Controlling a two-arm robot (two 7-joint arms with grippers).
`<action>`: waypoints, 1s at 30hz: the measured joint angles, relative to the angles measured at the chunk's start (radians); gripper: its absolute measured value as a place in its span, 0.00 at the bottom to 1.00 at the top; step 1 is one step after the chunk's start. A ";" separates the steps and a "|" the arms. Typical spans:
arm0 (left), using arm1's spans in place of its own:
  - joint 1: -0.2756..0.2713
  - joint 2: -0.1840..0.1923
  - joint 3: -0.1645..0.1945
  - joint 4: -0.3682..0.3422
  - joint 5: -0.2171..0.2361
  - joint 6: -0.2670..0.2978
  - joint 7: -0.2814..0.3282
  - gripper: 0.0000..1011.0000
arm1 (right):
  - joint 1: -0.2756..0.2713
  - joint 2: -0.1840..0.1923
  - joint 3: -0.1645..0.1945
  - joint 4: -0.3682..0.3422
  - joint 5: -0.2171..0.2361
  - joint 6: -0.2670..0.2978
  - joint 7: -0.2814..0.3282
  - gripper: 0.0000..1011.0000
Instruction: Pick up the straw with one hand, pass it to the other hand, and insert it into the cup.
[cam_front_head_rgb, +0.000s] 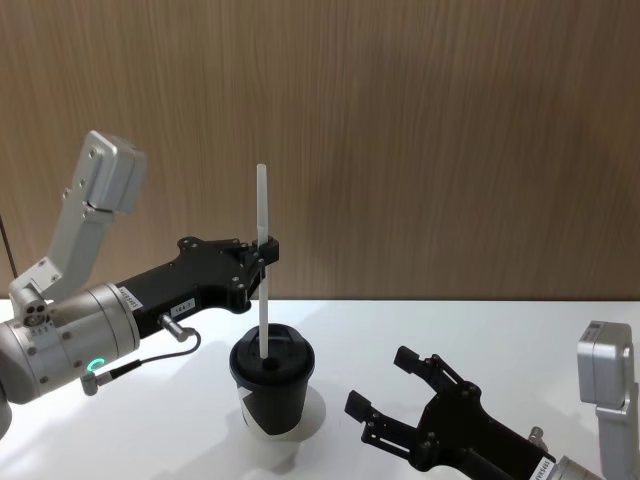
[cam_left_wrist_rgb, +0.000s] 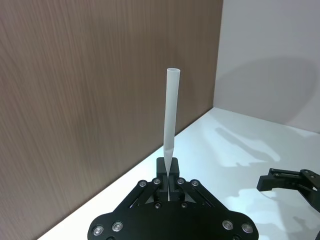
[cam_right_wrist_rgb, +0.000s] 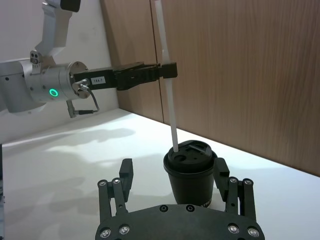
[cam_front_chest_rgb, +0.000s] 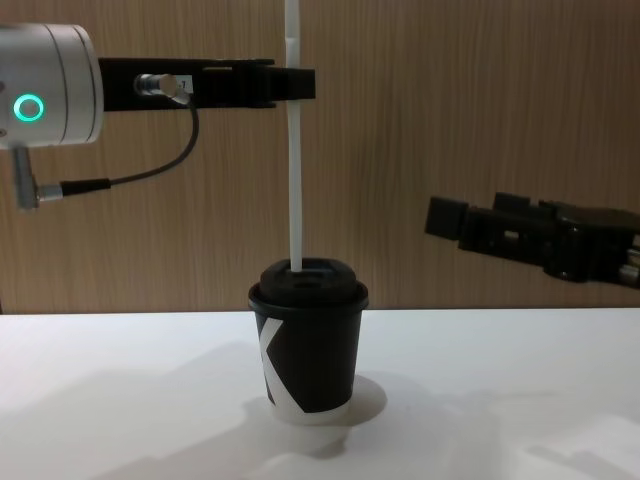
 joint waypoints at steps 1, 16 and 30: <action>0.000 0.000 0.000 0.000 0.001 0.000 0.000 0.01 | -0.001 0.000 0.000 0.000 -0.001 0.000 0.000 0.99; 0.008 -0.001 -0.002 -0.006 0.012 0.005 -0.011 0.01 | -0.017 -0.002 0.002 -0.018 -0.012 0.006 -0.010 0.99; 0.011 -0.003 -0.005 -0.009 0.009 0.004 -0.013 0.01 | -0.026 -0.003 0.004 -0.025 -0.014 0.011 -0.015 0.99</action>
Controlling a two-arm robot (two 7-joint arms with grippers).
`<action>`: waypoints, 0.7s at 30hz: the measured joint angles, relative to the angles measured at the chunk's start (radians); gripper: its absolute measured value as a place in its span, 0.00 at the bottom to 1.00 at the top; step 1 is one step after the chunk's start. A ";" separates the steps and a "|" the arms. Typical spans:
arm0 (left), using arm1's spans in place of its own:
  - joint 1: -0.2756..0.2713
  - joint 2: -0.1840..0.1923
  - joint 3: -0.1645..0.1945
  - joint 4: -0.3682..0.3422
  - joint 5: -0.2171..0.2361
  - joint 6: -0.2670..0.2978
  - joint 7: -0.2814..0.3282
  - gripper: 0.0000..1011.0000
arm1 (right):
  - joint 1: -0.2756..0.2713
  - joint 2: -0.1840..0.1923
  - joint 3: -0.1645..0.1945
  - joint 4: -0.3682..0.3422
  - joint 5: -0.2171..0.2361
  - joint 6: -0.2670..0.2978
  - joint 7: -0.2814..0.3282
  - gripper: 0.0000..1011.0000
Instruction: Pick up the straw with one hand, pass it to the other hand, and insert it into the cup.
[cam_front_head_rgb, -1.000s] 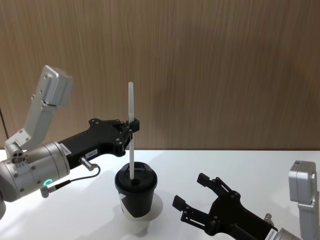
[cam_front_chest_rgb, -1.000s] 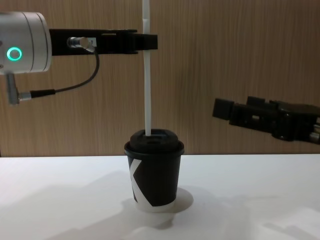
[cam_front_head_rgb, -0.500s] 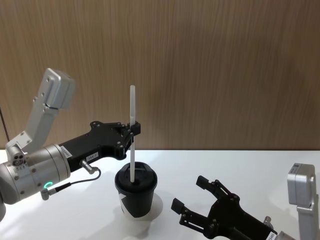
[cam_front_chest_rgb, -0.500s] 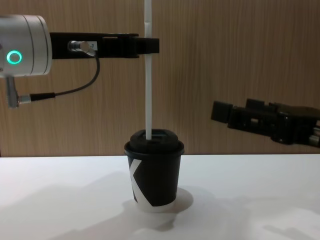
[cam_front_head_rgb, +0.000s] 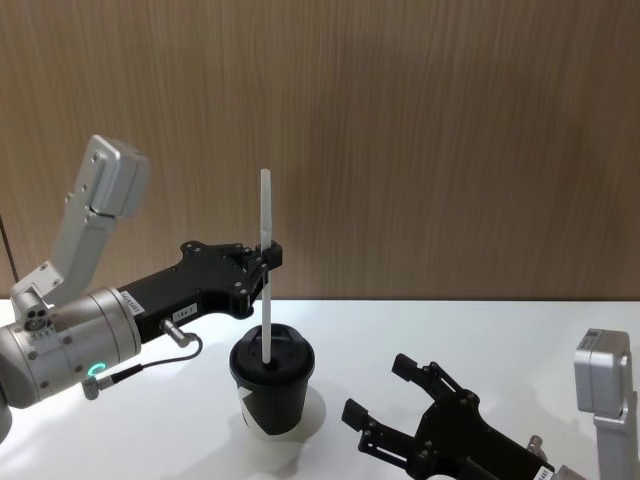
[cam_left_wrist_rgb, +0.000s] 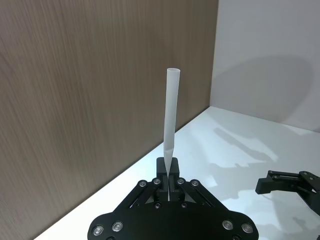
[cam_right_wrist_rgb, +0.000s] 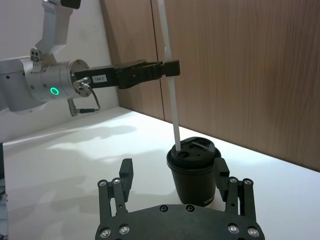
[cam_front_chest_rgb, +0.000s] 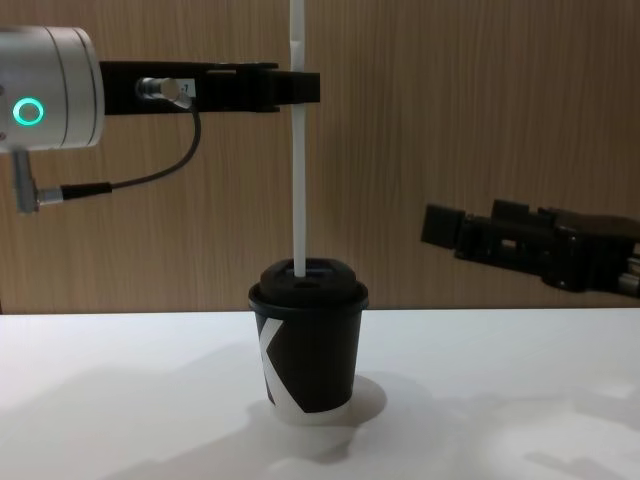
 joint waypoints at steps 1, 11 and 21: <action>0.000 0.000 0.000 0.000 0.000 0.000 0.000 0.01 | 0.000 0.000 0.000 0.000 0.000 0.000 0.000 0.99; -0.007 -0.005 0.000 0.011 -0.001 0.000 0.001 0.01 | 0.005 0.001 -0.002 0.005 0.004 0.003 0.003 0.99; -0.021 -0.013 0.008 0.028 -0.001 0.003 -0.001 0.01 | 0.015 0.003 -0.007 0.015 0.015 0.006 0.009 0.99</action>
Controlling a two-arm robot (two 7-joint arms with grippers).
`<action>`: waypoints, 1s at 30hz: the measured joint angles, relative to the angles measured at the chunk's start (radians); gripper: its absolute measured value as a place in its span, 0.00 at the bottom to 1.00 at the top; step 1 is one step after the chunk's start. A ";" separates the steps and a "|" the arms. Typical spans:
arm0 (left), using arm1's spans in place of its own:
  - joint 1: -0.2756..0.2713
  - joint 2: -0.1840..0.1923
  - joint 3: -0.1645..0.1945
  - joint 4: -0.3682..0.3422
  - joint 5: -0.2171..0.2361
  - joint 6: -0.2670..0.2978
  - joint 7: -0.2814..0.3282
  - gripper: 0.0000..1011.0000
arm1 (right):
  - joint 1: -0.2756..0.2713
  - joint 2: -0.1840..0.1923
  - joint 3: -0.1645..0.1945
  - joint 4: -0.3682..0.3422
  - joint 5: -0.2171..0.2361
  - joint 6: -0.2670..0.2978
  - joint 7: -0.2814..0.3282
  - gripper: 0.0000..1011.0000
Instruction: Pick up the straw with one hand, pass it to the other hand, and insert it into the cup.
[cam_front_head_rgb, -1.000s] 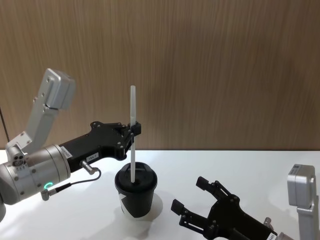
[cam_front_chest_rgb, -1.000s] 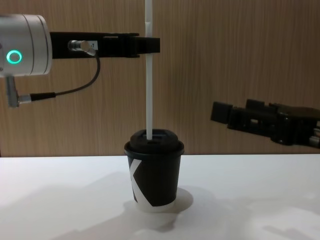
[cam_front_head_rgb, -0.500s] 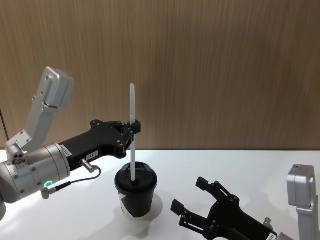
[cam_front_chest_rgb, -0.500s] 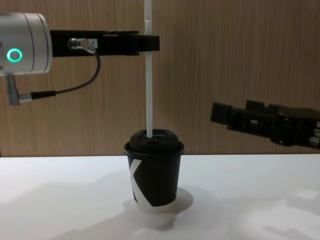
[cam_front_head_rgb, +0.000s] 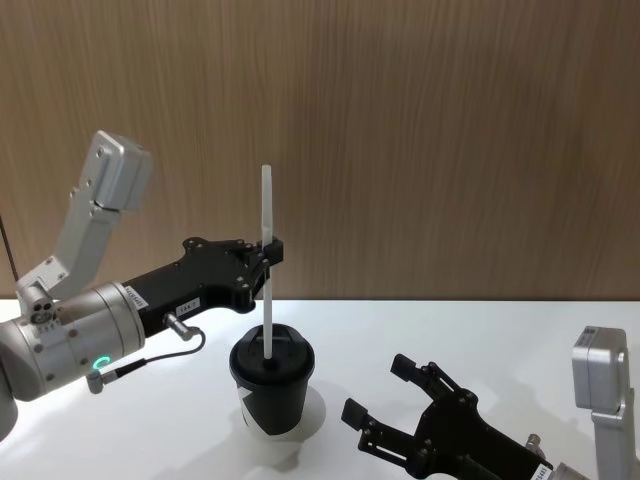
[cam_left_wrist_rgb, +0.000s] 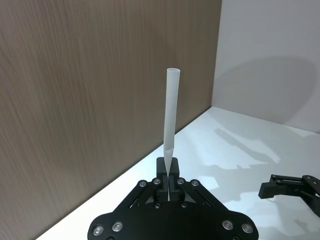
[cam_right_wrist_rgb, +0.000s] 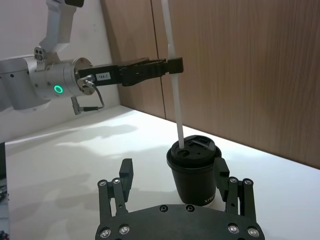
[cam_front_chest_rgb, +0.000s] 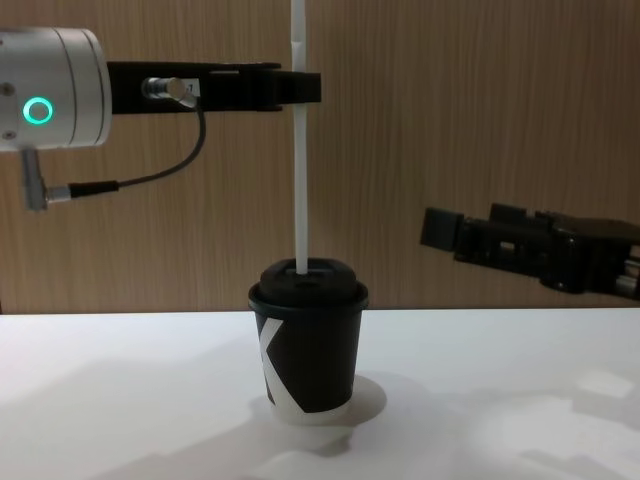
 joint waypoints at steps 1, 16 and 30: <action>-0.001 -0.001 0.001 0.001 0.000 0.001 0.000 0.01 | 0.000 0.000 0.000 0.001 0.001 0.000 0.001 0.99; -0.016 -0.005 0.015 0.021 -0.003 0.015 -0.008 0.01 | 0.009 0.005 -0.004 0.012 0.013 0.005 0.002 0.99; -0.018 -0.004 0.020 0.030 -0.008 0.020 -0.008 0.01 | 0.005 0.008 -0.003 0.009 0.015 0.006 -0.002 0.99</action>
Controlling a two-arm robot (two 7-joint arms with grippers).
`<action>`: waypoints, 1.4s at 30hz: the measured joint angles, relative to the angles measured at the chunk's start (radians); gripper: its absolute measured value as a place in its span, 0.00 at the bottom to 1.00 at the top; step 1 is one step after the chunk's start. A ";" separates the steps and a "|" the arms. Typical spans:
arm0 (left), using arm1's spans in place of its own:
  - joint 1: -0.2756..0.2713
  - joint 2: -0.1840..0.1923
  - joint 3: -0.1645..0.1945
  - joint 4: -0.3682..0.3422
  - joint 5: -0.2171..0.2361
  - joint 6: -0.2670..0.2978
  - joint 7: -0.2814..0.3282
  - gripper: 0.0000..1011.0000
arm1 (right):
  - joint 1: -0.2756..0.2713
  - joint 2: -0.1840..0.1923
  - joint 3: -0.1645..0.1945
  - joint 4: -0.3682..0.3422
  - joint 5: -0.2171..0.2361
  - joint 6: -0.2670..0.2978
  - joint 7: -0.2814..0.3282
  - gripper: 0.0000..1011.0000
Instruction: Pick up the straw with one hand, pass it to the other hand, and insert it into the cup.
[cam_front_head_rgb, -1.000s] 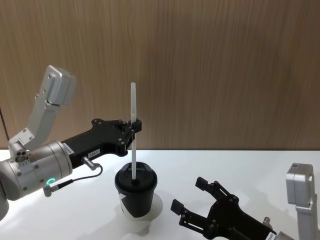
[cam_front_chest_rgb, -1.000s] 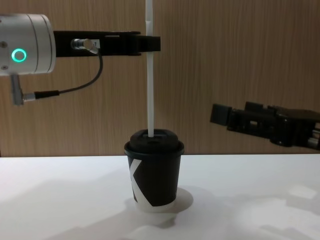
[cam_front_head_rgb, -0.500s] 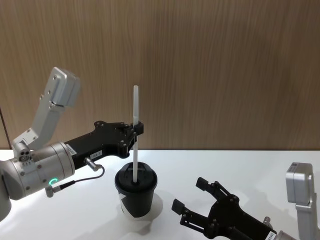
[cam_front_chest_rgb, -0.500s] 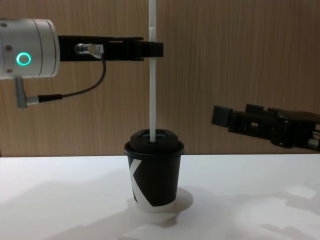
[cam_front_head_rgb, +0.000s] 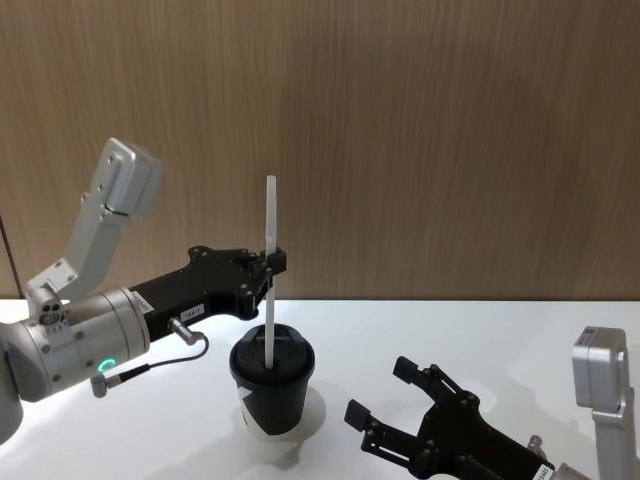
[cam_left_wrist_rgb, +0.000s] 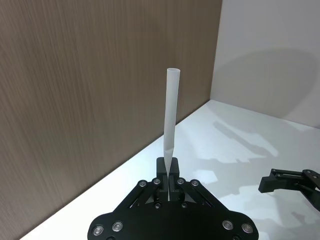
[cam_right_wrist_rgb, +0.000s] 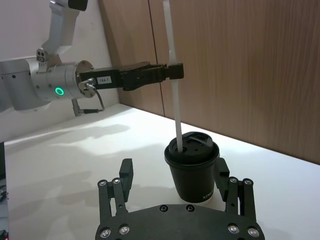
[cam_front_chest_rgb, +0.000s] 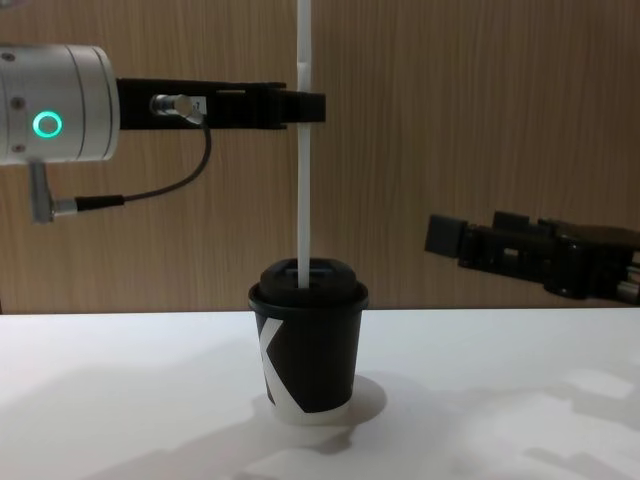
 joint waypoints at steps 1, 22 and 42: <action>0.000 -0.001 0.001 0.001 0.000 -0.001 0.000 0.01 | -0.001 0.000 0.000 -0.001 0.000 0.000 0.000 0.99; -0.001 -0.109 0.064 0.182 0.061 -0.133 -0.032 0.01 | -0.012 0.005 0.000 -0.017 -0.002 0.011 -0.009 0.99; -0.004 -0.153 0.066 0.238 0.086 -0.183 -0.048 0.55 | -0.009 0.010 -0.001 -0.019 -0.002 0.022 -0.012 0.99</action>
